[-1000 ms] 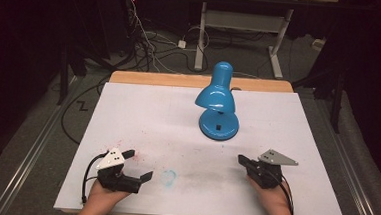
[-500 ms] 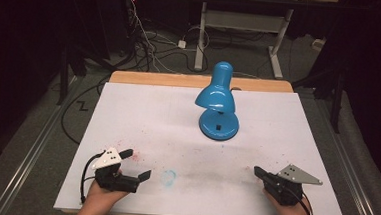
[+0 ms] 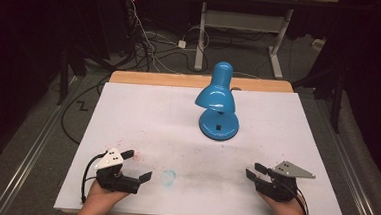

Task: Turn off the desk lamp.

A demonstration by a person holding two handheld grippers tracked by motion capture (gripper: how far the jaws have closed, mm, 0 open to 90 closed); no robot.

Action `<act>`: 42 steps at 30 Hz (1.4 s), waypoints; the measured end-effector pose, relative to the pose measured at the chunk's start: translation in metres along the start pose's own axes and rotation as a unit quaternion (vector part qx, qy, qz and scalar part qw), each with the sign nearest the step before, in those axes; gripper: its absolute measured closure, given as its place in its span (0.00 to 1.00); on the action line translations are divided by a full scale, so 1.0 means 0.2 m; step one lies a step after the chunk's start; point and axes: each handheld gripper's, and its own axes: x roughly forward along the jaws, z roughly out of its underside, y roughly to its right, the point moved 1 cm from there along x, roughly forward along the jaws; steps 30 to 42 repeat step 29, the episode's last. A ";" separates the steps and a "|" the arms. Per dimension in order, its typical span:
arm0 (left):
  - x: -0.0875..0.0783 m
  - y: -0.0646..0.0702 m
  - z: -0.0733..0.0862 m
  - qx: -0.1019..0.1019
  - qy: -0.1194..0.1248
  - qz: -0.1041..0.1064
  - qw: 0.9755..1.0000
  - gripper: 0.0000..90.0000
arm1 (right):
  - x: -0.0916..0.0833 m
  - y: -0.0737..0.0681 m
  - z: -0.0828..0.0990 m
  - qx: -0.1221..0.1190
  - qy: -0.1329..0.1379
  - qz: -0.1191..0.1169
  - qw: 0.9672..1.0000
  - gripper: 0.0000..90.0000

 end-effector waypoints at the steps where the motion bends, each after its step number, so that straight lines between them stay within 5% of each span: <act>1: 0.00 0.00 0.00 0.000 -0.001 0.002 1.000 0.00 | 0.00 0.00 0.00 -0.005 0.002 0.003 1.000 0.47; 6: 0.00 0.01 0.00 0.003 -0.002 0.005 1.000 0.00 | -0.01 0.01 0.00 -0.003 0.012 0.003 1.000 0.16; 11: 0.00 0.01 -0.01 0.005 0.002 0.008 1.000 0.00 | -0.03 0.01 0.01 -0.002 0.035 0.005 0.999 0.01; 18: 0.00 0.01 0.00 0.010 0.003 0.005 1.000 0.00 | -0.09 0.01 -0.01 -0.006 0.082 0.019 0.996 0.00; 42: 0.02 0.02 -0.02 0.006 -0.002 0.011 1.000 0.00 | -0.10 0.03 0.01 0.000 0.080 0.026 0.996 0.00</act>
